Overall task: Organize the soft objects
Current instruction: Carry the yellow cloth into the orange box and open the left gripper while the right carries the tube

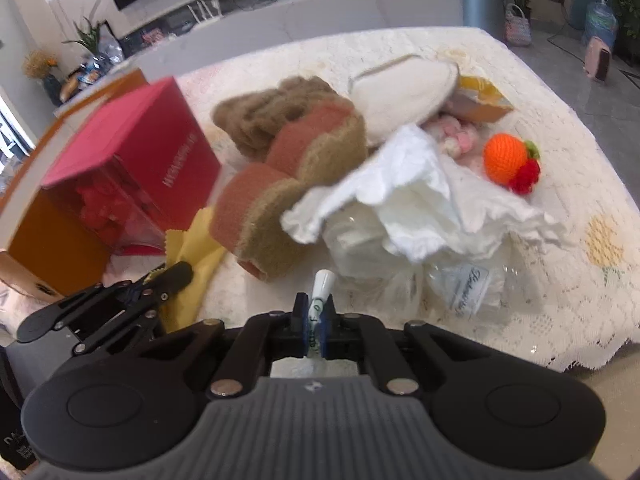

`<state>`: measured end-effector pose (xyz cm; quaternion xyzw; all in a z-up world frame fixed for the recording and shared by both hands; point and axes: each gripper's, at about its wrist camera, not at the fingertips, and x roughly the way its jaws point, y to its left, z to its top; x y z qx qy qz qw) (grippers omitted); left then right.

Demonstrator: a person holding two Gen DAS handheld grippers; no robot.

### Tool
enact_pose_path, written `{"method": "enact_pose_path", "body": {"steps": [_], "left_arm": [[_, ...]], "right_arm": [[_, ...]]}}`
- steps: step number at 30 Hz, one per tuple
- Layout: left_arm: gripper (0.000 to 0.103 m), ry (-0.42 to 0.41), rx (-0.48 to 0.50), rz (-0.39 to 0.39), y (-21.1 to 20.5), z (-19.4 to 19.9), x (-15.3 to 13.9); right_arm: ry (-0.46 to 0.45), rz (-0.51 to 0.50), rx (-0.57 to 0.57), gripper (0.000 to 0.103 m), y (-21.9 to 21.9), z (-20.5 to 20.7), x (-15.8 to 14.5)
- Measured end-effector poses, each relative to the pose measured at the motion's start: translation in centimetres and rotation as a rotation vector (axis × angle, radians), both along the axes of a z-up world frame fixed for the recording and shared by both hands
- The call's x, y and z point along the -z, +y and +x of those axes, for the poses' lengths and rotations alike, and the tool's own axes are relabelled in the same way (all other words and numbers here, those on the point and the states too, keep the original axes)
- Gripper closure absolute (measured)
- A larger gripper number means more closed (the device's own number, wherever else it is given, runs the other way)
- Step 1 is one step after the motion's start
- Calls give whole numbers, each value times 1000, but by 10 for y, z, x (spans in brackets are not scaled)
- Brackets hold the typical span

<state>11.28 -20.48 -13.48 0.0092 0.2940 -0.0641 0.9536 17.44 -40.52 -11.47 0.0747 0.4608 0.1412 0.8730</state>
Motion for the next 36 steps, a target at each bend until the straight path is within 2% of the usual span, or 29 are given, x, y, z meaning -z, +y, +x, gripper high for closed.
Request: {"method": "enact_pose_path", "body": {"steps": [3, 8, 14, 19, 22, 25, 31, 36], "left_arm": [[99, -18, 10, 7, 3, -5, -14], [99, -98, 13, 28, 9, -15, -44], [99, -146, 4, -12, 21, -14, -77], [99, -176, -3, -59, 34, -12, -104], [99, -200, -13, -61, 43, -13, -120], [99, -200, -47, -72, 56, -12, -134], [99, -262, -105, -88, 106, -16, -152], [99, -278, -159, -131, 160, -26, -150]], "right_arm": [[-36, 61, -32, 101, 0, -8, -11], [-90, 199, -41, 101, -6, -14, -25], [-122, 306, -22, 102, -6, -13, -37], [-171, 276, 49, 102, -3, -18, -59], [-222, 326, 167, 102, -12, -25, -78], [-285, 382, 186, 102, -12, -34, -102], [-415, 432, 151, 102, 32, -47, -159], [-452, 451, 132, 102, 91, -34, -188]]}}
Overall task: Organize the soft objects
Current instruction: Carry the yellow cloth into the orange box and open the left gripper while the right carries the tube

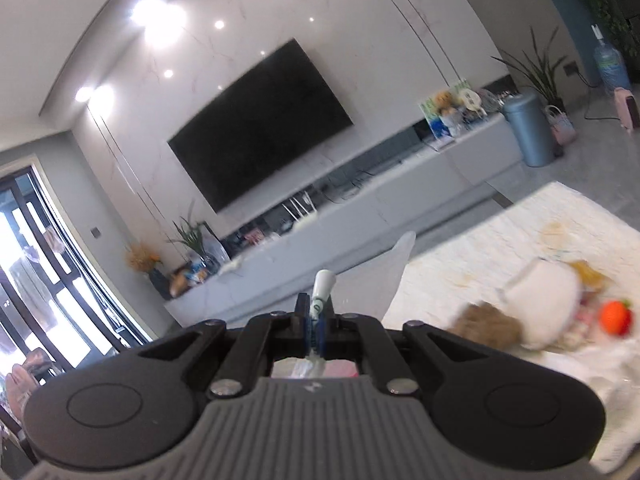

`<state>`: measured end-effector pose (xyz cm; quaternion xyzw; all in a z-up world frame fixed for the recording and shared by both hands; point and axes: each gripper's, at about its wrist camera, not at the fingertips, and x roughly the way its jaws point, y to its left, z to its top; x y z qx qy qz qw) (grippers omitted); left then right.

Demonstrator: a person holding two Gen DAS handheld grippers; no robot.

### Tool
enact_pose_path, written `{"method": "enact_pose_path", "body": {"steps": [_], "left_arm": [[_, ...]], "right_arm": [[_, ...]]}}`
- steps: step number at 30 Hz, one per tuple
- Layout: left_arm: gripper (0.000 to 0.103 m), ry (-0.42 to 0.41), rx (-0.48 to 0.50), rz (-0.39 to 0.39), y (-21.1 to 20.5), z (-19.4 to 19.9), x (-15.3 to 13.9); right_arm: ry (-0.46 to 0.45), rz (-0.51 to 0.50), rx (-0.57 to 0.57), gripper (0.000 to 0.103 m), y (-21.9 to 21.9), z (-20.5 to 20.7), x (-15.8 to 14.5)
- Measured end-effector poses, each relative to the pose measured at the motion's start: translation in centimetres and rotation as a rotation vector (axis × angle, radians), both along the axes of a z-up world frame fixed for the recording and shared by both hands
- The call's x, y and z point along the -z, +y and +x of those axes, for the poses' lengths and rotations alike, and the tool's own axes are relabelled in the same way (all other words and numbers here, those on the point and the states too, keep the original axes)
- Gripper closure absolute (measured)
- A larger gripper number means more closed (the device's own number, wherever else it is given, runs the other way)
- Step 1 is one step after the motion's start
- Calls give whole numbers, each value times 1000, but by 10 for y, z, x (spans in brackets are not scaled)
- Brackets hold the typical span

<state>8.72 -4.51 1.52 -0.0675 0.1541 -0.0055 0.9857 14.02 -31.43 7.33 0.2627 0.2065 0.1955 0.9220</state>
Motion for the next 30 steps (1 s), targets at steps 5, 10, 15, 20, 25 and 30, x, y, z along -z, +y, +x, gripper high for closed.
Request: {"method": "enact_pose_path", "body": {"steps": [5, 10, 15, 20, 25, 30], "left_arm": [[99, 17, -78, -60, 40, 3, 15], [99, 72, -99, -97, 71, 16, 31], [99, 56, -134, -170, 97, 26, 46], [98, 73, -142, -196, 106, 43, 58], [98, 113, -160, -111, 98, 51, 71], [76, 177, -106, -17, 90, 56, 76]], "right_arm": [[2, -31, -49, 102, 74, 15, -2], [55, -117, -143, 102, 149, 26, 26], [145, -181, -195, 102, 191, 36, 70], [179, -222, -203, 102, 199, 42, 99], [192, -257, -187, 102, 197, 53, 112], [194, -256, -184, 102, 193, 58, 116]]}}
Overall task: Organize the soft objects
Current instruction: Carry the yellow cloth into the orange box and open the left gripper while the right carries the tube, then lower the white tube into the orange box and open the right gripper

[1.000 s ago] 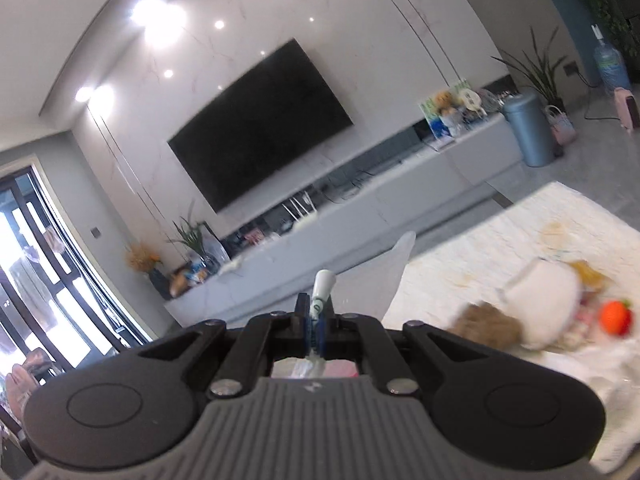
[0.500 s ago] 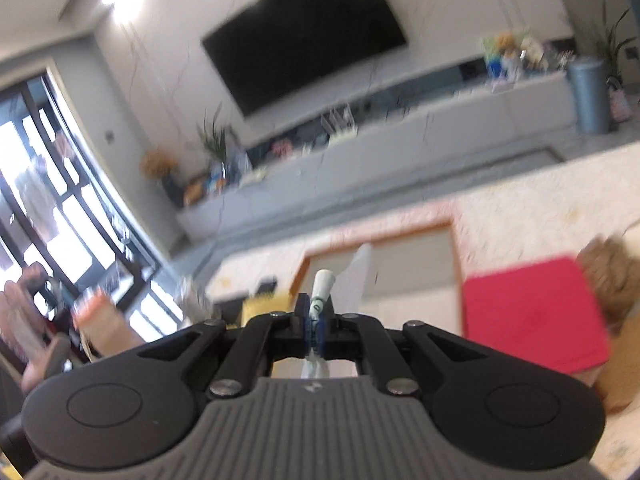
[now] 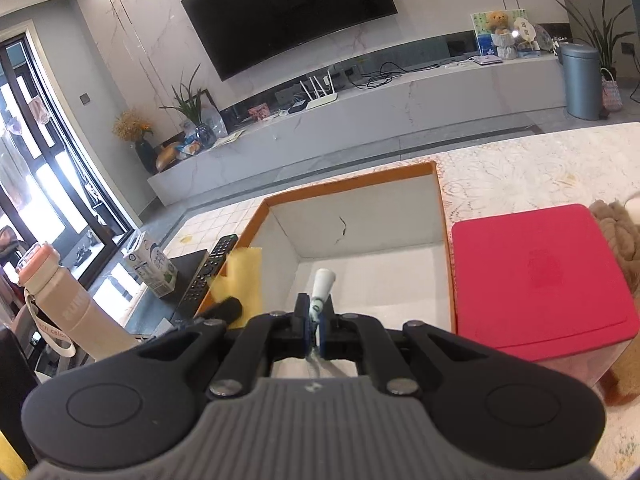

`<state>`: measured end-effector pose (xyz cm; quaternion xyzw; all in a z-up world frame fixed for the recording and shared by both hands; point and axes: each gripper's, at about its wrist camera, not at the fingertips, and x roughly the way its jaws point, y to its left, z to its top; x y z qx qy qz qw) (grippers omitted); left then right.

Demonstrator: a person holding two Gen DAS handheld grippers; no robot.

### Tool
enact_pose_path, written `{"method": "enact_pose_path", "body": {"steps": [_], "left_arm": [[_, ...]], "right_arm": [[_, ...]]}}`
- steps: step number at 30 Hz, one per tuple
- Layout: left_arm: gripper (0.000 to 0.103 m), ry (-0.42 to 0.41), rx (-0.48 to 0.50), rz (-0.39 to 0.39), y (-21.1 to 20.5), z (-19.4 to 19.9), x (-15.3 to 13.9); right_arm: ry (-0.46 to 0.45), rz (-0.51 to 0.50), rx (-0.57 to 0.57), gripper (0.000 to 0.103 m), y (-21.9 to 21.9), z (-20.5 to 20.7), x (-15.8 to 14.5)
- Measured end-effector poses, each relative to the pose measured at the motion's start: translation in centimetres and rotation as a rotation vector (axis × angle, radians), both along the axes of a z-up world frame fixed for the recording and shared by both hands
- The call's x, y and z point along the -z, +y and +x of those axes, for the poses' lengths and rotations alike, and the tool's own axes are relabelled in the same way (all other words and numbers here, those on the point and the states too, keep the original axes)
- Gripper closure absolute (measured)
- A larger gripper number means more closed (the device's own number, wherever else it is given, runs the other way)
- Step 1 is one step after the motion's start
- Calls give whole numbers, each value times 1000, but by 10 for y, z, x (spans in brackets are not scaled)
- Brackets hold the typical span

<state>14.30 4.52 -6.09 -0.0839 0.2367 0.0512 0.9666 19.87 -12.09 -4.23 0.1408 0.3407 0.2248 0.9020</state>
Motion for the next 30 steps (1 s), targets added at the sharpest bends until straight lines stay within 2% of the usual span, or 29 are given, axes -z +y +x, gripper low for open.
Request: {"method": "enact_pose_path", "body": {"steps": [1, 3, 8, 14, 17, 21, 23, 25, 27, 30], "left_arm": [[72, -9, -1, 13, -1, -2, -1], [55, -17, -21, 12, 1, -4, -3], [54, 3, -68, -21, 19, -8, -17], [54, 39, -164, -97, 58, -18, -40], [54, 53, -189, -136, 73, -22, -43], [54, 74, -213, -145, 82, -22, -38], [54, 94, -204, -148, 82, -20, -36], [54, 104, -191, -147, 82, -18, -36], [54, 101, -186, -145, 80, -19, -36], [54, 104, -163, -142, 74, -18, -36]], "right_arm": [[-1, -5, 2, 102, -2, 0, 1], [-6, -19, 9, 102, 0, 3, 2], [-13, -22, 11, 102, 4, 3, -2], [-86, 0, -21, 102, 19, -7, -25], [-115, -9, -51, 102, 34, -9, -38], [-140, 7, -97, 102, 57, -11, -47], [-132, 15, -118, 102, 66, -10, -43], [-102, -24, -95, 102, 72, -7, -30], [-49, -78, -67, 101, 71, -1, -11], [54, -102, -43, 101, 62, 6, 19]]}}
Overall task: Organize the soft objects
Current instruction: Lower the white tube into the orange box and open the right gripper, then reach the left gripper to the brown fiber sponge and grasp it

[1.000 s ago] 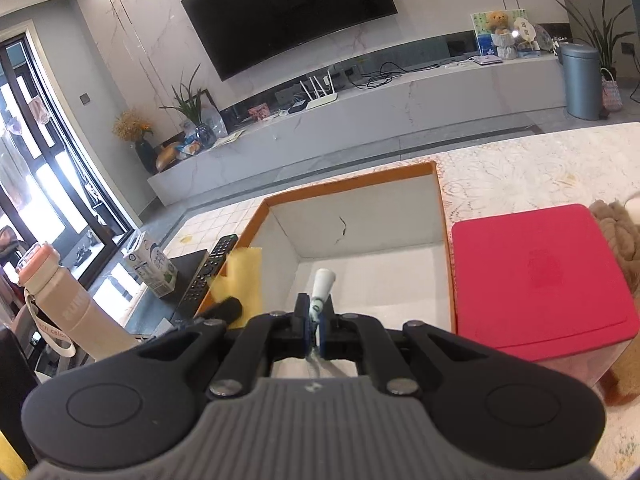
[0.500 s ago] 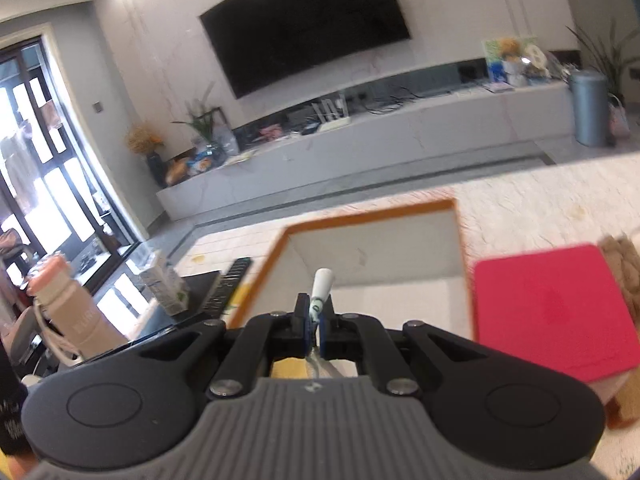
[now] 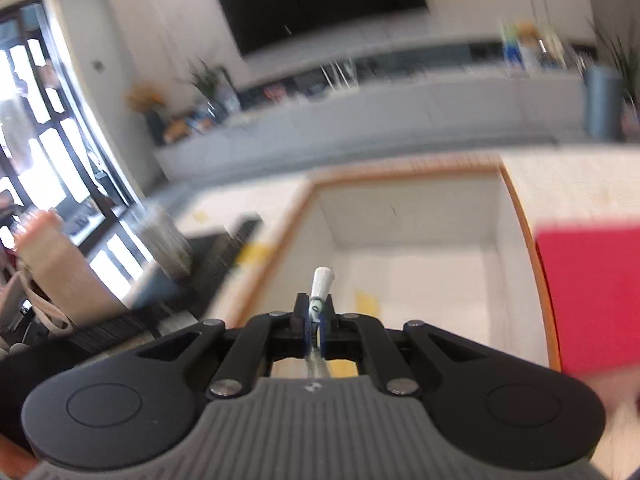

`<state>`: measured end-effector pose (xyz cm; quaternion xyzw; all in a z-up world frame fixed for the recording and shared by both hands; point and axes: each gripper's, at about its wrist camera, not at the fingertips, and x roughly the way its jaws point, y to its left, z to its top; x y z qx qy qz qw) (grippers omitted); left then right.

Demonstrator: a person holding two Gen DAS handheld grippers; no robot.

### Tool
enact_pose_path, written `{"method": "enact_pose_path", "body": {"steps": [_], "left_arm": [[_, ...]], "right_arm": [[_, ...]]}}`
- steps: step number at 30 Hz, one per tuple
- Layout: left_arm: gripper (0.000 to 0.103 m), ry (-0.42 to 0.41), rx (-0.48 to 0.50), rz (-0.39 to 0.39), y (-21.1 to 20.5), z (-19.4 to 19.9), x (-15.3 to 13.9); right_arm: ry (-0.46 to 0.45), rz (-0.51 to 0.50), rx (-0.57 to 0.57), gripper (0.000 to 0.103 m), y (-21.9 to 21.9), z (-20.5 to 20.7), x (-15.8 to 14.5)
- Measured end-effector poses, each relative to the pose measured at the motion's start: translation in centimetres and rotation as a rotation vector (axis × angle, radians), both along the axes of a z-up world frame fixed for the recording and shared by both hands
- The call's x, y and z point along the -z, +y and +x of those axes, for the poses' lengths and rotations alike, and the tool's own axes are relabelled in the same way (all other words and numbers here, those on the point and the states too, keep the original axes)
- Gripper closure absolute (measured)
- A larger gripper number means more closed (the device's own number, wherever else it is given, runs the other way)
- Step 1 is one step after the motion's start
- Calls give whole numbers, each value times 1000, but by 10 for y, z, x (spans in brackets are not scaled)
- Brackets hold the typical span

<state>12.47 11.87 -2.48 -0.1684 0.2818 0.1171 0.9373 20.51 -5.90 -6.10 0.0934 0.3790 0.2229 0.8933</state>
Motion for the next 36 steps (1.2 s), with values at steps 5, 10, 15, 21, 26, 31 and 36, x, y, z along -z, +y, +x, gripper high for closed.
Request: {"method": "enact_pose_path", "body": {"steps": [5, 10, 15, 21, 26, 31, 36], "left_arm": [[54, 21, 47, 17, -16, 3, 3], [54, 26, 87, 52, -35, 3, 0], [54, 30, 114, 72, -51, -2, -6], [54, 8, 122, 95, -67, -18, -26], [54, 0, 126, 153, -83, -32, -45], [54, -28, 166, 148, -103, -46, -63], [50, -63, 253, 213, -139, -60, -74]], "right_arm": [[57, -107, 39, 95, -14, 3, 24], [12, -169, 39, 69, -22, -8, 13], [-47, -178, 55, 68, -31, -19, -10], [-121, -178, 48, 67, -39, -40, -40], [-175, -197, 64, 67, -52, -62, -64], [-246, -197, 109, 67, -84, -91, -94], [-316, -183, 173, 67, -130, -118, -123]]}}
